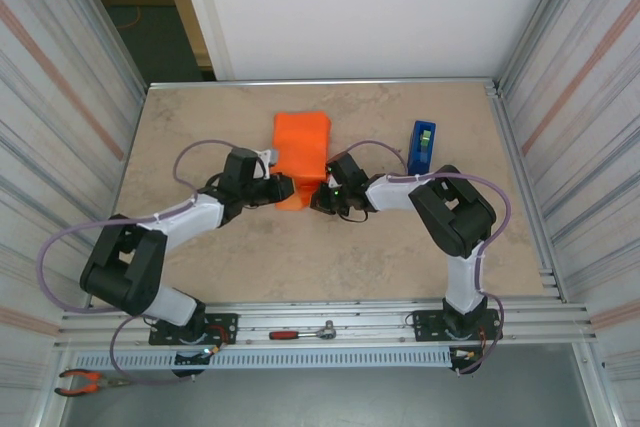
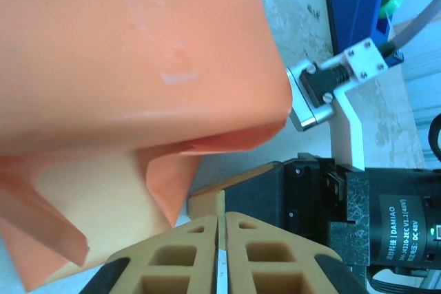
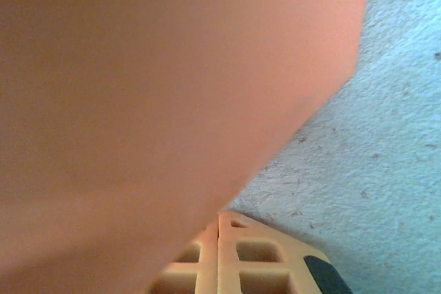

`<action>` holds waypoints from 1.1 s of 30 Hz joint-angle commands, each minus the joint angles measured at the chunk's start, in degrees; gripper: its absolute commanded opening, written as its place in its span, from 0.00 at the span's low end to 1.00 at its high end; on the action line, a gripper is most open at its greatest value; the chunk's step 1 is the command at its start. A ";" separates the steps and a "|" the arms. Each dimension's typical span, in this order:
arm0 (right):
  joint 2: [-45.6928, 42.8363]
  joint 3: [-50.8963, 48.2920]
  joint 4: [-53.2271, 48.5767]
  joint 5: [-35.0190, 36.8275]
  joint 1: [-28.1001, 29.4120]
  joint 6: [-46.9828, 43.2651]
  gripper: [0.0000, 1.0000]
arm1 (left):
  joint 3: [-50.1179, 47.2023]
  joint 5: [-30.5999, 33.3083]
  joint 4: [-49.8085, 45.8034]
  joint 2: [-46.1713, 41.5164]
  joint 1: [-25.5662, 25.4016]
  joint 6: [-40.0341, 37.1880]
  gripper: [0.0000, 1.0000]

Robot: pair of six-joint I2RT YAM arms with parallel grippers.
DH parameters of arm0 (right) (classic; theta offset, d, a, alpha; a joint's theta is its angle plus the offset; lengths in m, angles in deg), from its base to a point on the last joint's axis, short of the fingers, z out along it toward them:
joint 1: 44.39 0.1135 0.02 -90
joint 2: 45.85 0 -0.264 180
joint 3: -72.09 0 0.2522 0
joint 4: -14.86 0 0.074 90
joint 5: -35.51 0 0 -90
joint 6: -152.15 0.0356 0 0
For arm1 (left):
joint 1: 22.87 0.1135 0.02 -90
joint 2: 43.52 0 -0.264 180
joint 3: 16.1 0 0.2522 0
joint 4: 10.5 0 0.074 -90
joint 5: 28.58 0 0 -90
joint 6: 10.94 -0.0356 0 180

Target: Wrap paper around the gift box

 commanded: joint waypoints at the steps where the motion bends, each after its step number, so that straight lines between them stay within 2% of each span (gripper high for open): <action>1: 0.43 -0.20 -2.02 1.05 0.38 0.75 0.00 | -1.76 2.48 -2.48 -2.69 0.87 0.16 0.11; 5: -0.31 -0.18 -2.69 0.53 0.30 0.58 0.00 | -4.84 6.92 -2.35 -4.97 2.69 0.52 0.09; 10: -3.56 -1.26 -3.77 0.48 -0.24 -0.04 0.00 | -9.04 15.90 -3.14 -10.65 5.33 1.52 0.07; 13: -5.76 -2.26 -4.24 0.39 -0.95 -0.53 0.00 | -11.35 17.62 -1.76 -12.79 7.64 2.75 0.08; 16: -7.34 -2.78 -4.70 0.33 -2.00 -1.05 0.00 | -9.69 13.88 -2.91 -9.10 10.54 2.20 0.07; 21: -7.80 -2.87 -4.41 -0.58 -4.01 -1.67 0.00 | -6.02 6.96 -1.69 -0.05 11.06 -0.72 0.06; 27: -7.46 -1.95 -4.14 -1.51 -4.89 -2.59 0.00 | -2.95 0.62 1.08 7.18 10.35 -2.34 0.05; 33: -5.85 0.07 -3.84 -2.32 -5.02 -2.97 0.00 | 0.16 -3.19 1.50 10.45 7.18 -3.56 0.05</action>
